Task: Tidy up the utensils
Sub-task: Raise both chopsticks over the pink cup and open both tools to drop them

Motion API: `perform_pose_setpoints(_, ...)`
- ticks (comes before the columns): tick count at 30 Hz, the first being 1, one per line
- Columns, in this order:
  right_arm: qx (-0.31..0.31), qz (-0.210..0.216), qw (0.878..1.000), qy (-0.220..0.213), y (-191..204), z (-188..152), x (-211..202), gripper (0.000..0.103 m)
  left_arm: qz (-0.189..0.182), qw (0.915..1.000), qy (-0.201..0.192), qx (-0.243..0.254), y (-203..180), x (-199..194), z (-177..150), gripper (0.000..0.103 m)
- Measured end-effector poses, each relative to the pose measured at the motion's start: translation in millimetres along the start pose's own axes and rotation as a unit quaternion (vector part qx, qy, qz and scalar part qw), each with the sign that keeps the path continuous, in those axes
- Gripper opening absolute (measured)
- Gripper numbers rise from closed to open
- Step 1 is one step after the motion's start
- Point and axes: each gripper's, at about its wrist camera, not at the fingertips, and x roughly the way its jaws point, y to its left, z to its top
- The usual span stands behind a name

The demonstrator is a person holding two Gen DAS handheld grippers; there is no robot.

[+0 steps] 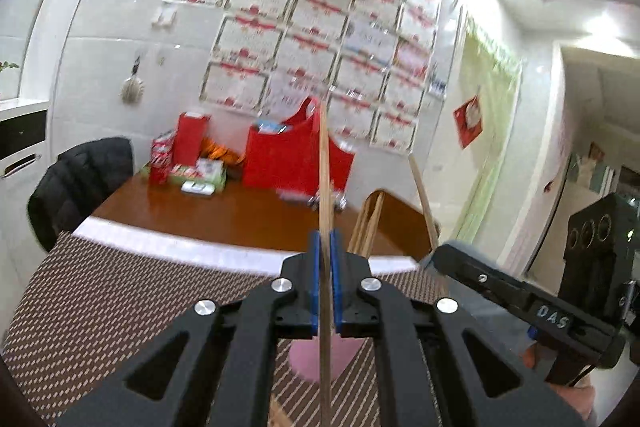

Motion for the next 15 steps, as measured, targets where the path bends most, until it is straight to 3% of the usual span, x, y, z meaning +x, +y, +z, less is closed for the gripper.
perform_pose_setpoints(9,0.019,-0.050,0.995,-0.086,-27.6,49.7,9.0,0.006,-0.038,0.9974,-0.060,-0.015,-20.1,38.6,39.3,0.005)
perform_pose_setpoints(15,0.033,-0.057,0.992,-0.111,-49.4,70.5,30.2,0.006,-0.049,0.9962,-0.068,-0.023,-23.4,70.5,46.7,0.005)
